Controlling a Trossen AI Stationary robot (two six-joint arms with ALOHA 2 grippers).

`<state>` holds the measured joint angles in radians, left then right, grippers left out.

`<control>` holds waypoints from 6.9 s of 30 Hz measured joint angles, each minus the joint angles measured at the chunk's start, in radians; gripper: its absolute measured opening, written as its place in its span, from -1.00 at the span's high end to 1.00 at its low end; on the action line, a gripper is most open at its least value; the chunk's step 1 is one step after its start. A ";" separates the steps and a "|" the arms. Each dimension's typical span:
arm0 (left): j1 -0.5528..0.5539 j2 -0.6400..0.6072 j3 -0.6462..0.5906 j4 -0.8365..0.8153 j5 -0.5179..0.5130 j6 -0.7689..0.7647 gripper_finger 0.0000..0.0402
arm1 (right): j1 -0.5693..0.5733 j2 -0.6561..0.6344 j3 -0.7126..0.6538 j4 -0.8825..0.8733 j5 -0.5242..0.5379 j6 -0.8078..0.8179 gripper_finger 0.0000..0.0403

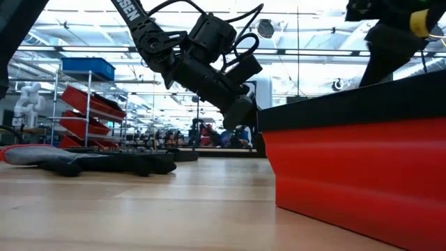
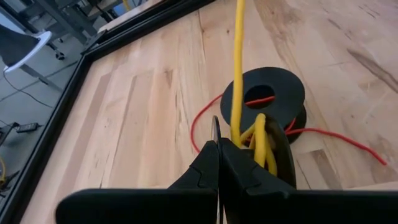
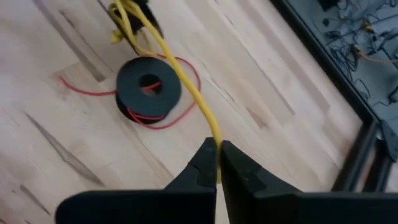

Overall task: Coil cords
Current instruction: Coil the yellow wire onto the spool

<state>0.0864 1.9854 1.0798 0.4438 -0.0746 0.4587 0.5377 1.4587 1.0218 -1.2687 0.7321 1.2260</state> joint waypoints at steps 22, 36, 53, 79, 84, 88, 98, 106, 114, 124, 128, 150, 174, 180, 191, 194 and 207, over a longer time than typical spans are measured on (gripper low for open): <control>-0.004 -0.020 0.000 -0.010 0.014 -0.001 1.00 | 0.179 -0.045 0.000 -0.302 -0.062 0.396 1.00; -0.010 -0.053 -0.001 -0.065 0.039 0.019 1.00 | 0.197 -0.045 0.000 -0.283 -0.012 0.429 1.00; 0.024 -0.055 0.004 -0.118 -0.030 0.055 1.00 | 0.230 -0.045 0.143 -0.242 0.258 0.333 1.00; -0.008 -0.055 0.004 -0.121 -0.020 0.071 1.00 | 0.084 0.010 -0.024 0.425 0.150 -0.119 0.66; -0.016 -0.055 0.004 -0.124 -0.038 0.080 1.00 | 0.003 0.014 -0.143 0.692 0.090 -0.229 0.51; -0.017 -0.055 0.004 -0.122 -0.039 0.080 1.00 | -0.048 0.014 -0.213 0.856 0.045 -0.298 0.43; -0.017 -0.055 0.004 -0.121 -0.039 0.079 1.00 | -0.169 0.013 -0.277 1.089 -0.088 -0.449 0.35; -0.017 -0.055 0.004 -0.121 -0.038 0.078 1.00 | -0.248 0.013 -0.277 1.079 -0.151 -0.473 0.34; -0.017 -0.055 0.004 -0.117 -0.037 0.078 1.00 | -0.287 0.024 -0.277 1.134 -0.223 -0.505 0.34; -0.020 -0.054 0.004 -0.121 -0.034 0.072 1.00 | -0.331 0.101 -0.278 1.188 -0.260 -0.509 0.39; -0.022 -0.054 0.004 -0.120 -0.034 0.074 1.00 | -0.336 0.101 -0.278 1.188 -0.260 -0.532 0.60; -0.022 -0.054 0.004 -0.142 -0.038 0.080 1.00 | -0.296 -0.047 -0.264 1.065 -0.125 -0.605 0.99; -0.021 -0.091 0.005 -0.134 -0.033 0.072 1.00 | -0.149 -0.151 -0.264 0.940 0.137 -0.503 1.00; -0.021 -0.091 0.005 -0.119 -0.034 0.072 1.00 | -0.137 -0.153 -0.264 0.875 0.167 -0.457 1.00; -0.020 -0.139 0.004 0.071 0.030 -0.010 1.00 | -0.137 -0.146 -0.264 0.705 0.168 -0.301 1.00; -0.015 -0.143 0.003 0.175 0.094 -0.079 1.00 | -0.137 -0.139 -0.264 0.715 0.197 -0.302 1.00; -0.015 -0.139 0.002 0.527 0.059 -0.243 1.00 | -0.162 -0.135 -0.264 1.011 0.349 -0.565 1.00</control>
<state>0.0714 1.8462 1.0821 0.9709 -0.0157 0.2153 0.3759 1.3239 0.7578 -0.2577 1.0815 0.6610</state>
